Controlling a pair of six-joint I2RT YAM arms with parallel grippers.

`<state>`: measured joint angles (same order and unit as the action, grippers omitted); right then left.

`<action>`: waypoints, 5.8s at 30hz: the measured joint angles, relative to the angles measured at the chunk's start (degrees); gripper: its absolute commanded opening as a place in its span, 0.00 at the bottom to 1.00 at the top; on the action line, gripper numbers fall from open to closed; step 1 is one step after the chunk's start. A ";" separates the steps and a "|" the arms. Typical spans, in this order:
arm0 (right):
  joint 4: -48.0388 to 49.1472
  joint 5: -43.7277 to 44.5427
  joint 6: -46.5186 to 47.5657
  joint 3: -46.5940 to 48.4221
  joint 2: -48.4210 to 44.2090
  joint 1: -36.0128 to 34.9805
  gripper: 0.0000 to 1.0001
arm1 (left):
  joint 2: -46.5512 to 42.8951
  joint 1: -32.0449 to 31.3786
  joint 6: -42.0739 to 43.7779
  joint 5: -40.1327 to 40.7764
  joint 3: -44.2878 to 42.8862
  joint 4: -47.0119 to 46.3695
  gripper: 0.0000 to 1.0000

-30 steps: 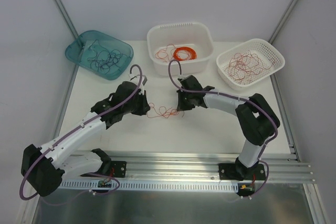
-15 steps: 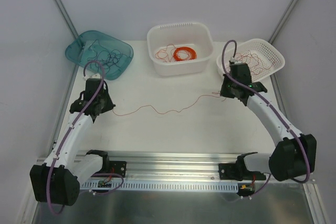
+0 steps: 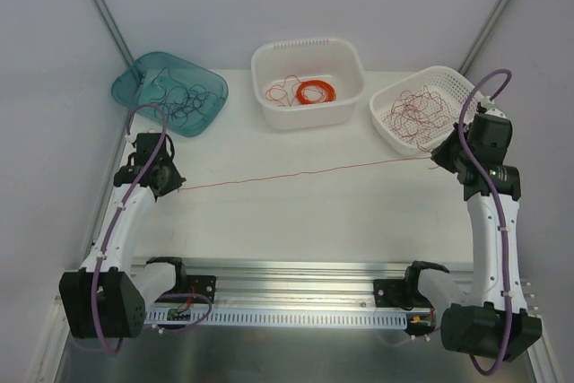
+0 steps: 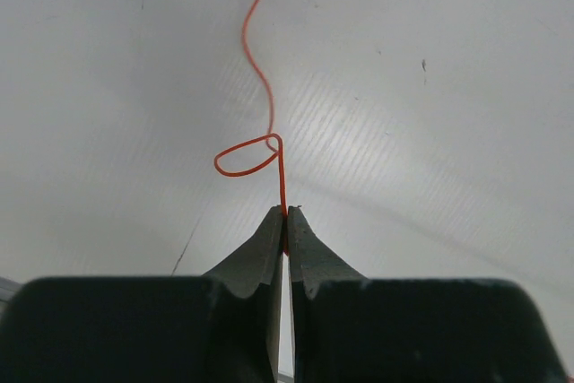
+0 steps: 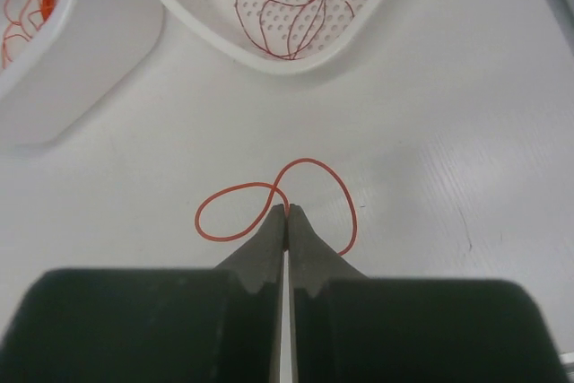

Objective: Untangle the cables

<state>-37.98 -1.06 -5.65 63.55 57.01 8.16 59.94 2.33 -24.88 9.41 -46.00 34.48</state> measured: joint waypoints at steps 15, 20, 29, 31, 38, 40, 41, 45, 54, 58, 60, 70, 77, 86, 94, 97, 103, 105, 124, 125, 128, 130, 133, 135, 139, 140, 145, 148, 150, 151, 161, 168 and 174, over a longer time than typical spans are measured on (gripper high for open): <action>-0.22 -10.12 -1.42 -0.72 -0.13 -0.02 0.01 | 8.39 1.53 -1.29 2.67 -2.62 0.15 0.02; 0.44 -10.23 -1.05 -4.61 2.38 -5.84 0.01 | 11.65 1.53 -1.07 0.26 -3.17 -0.55 0.32; -1.46 -3.96 -0.70 -6.47 2.84 -5.88 0.01 | 12.04 1.53 -1.09 -1.68 -3.17 -1.57 0.51; -1.44 -3.67 -0.48 -6.45 2.84 -5.88 0.01 | 12.24 1.53 -1.16 -2.58 -3.17 -1.99 0.52; -1.25 -4.48 -0.07 -6.45 3.19 -5.90 0.01 | 15.85 1.44 -2.69 -10.21 -3.37 -4.24 0.60; -1.14 -5.60 0.22 -6.45 3.65 -6.12 0.02 | 16.63 0.96 -3.17 -12.72 -3.37 -5.03 0.64; -1.03 -6.12 0.42 -6.45 3.96 -6.32 0.03 | 16.83 0.68 -3.28 -13.68 -3.37 -5.33 0.66; -0.35 -7.78 1.38 -6.43 5.29 -9.05 0.13 | 16.94 -1.44 -4.02 -17.49 -3.32 -7.06 0.75; 1.05 -8.96 1.31 -6.27 10.86 -19.32 0.83 | 10.67 -4.98 -1.73 -21.94 0.63 -9.07 0.93; 1.68 -8.13 0.11 -6.27 11.32 -22.38 0.99 | 2.14 -4.96 1.20 -22.36 2.16 -8.98 0.94; 2.12 -7.58 -0.57 -6.27 11.96 -24.85 1.00 | -2.27 -4.96 3.19 -22.71 2.78 -9.38 0.94; 4.02 -2.14 -6.03 -6.34 20.72 -39.58 0.97 | -13.33 -5.01 8.50 -25.66 10.40 -10.19 0.94; 5.35 4.44 -11.28 -6.64 29.42 -45.77 0.97 | -14.12 -7.56 9.31 -25.46 11.98 -10.16 0.93; 7.80 8.39 -18.25 -9.40 35.50 -46.03 0.99 | -13.53 -9.49 9.57 -25.33 11.98 -10.38 0.93; 7.54 10.21 -18.49 -9.55 36.44 -46.25 0.53 | -11.13 -9.53 10.36 -25.35 11.98 -11.39 0.93; 7.15 11.96 -17.51 -9.51 36.72 -46.45 0.21 | -11.10 -9.53 10.64 -25.35 11.98 -11.54 0.93; 6.45 14.01 -15.08 -8.72 37.16 -47.67 0.01 | -11.08 -9.53 10.84 -25.35 11.98 -11.54 0.93; 6.43 14.12 -14.12 -8.44 37.16 -48.06 0.01 | -11.08 -9.53 10.84 -25.35 11.98 -11.54 0.93; 1.70 11.82 1.57 26.18 24.33 -41.55 0.01 | -10.45 -9.53 11.04 -25.22 11.98 -11.56 0.93; 2.14 10.78 2.16 28.26 24.35 -40.63 0.01 | -10.43 -9.53 11.04 -25.22 11.98 -11.54 0.93; 4.90 8.02 4.11 32.83 24.76 -38.16 0.01 | -10.38 -9.53 11.04 -25.22 11.98 -11.56 0.93; 7.08 6.49 5.03 35.36 26.10 -36.70 0.01 | -10.34 -9.53 11.04 -25.22 11.98 -11.56 0.93; 11.37 3.69 5.70 39.08 29.88 -34.86 0.01 | -10.34 -9.53 11.06 -25.22 11.98 -11.56 0.93; 14.10 1.77 5.73 41.48 33.46 -33.77 0.01 | -10.34 -9.53 11.08 -25.22 11.98 -11.56 0.93; 18.45 -0.44 5.60 48.61 43.32 -32.22 0.01 | -10.34 -9.53 11.28 -25.20 11.98 -11.61 0.93; 19.34 -0.68 5.44 50.34 45.62 -32.02 0.03 | -10.34 -9.53 11.32 -25.20 11.98 -11.61 0.93; 22.60 -1.05 3.52 56.74 56.70 -30.95 0.47 | -10.56 -9.53 11.52 -24.39 11.98 -11.61 0.93; 22.82 -2.05 1.75 57.72 60.70 -30.08 0.73 | -10.60 -9.53 11.63 -23.87 11.98 -11.61 0.93; 22.62 -3.52 0.52 57.75 62.47 -29.16 0.85 | -10.64 -9.53 11.69 -23.80 11.98 -11.61 0.93; 22.49 -4.28 0.13 57.72 62.93 -28.68 0.89 | -10.73 -9.53 11.69 -23.78 11.98 -11.58 0.93; 20.79 -13.31 0.76 42.29 53.40 -27.93 0.91 | -10.71 -9.53 11.89 -23.76 11.98 -11.63 0.93; 17.35 -14.14 6.05 24.76 41.81 -33.27 0.89 | -10.38 -9.53 11.89 -23.78 11.98 -11.69 0.93; 16.98 -13.99 8.63 14.58 40.22 -38.75 0.77 | -10.34 -9.53 11.89 -23.80 11.98 -11.69 0.92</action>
<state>-20.99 -15.05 2.98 78.13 97.23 -30.59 49.60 -7.20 -12.99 -14.39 -34.02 22.79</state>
